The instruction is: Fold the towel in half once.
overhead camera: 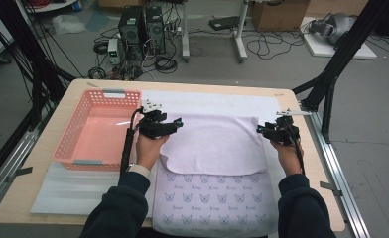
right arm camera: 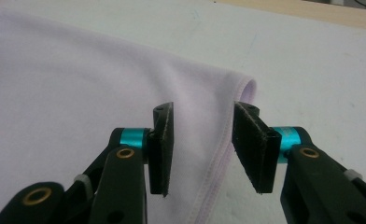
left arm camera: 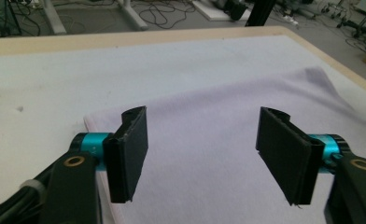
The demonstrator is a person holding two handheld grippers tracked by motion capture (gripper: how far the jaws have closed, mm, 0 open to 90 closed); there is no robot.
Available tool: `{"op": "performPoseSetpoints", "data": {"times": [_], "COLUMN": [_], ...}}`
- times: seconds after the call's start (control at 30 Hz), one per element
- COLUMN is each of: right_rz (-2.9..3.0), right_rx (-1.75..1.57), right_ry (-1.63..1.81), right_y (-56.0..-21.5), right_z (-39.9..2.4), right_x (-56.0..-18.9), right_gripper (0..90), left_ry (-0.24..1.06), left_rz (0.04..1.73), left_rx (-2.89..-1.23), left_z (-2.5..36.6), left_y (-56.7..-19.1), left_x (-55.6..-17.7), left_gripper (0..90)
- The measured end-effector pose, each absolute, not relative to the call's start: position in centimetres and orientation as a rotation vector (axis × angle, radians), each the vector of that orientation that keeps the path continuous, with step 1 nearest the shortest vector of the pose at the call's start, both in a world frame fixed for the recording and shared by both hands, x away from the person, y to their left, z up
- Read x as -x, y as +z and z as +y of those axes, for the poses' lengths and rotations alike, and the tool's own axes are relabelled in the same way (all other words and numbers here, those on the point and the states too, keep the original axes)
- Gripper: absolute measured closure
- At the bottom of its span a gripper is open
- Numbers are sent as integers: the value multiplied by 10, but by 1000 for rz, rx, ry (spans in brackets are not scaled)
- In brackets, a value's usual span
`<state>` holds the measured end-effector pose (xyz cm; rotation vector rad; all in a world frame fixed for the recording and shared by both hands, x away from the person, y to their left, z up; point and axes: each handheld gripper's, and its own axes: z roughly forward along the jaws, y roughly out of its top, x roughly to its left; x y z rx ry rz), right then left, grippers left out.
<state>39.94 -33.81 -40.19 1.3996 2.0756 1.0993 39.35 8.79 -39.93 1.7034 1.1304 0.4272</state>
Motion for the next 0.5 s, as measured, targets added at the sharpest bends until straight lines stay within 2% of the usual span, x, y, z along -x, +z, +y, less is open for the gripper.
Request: {"op": "performPoseSetpoints", "data": {"times": [0.13,0.5], "right_rz": [2119,2171], "right_rx": [-1397,-1334], "right_ry": [1108,1130], "right_y": [-401,-409], "right_z": [-342,-336], "right_x": [-386,-348], "right_gripper": [530,530], "left_ry": [415,398], "left_rz": [1122,1122], "left_rx": [-1725,-1793], "left_z": [89,96], "left_y": [-406,-423], "left_x": [-379,-343], "left_gripper": [406,443]}}
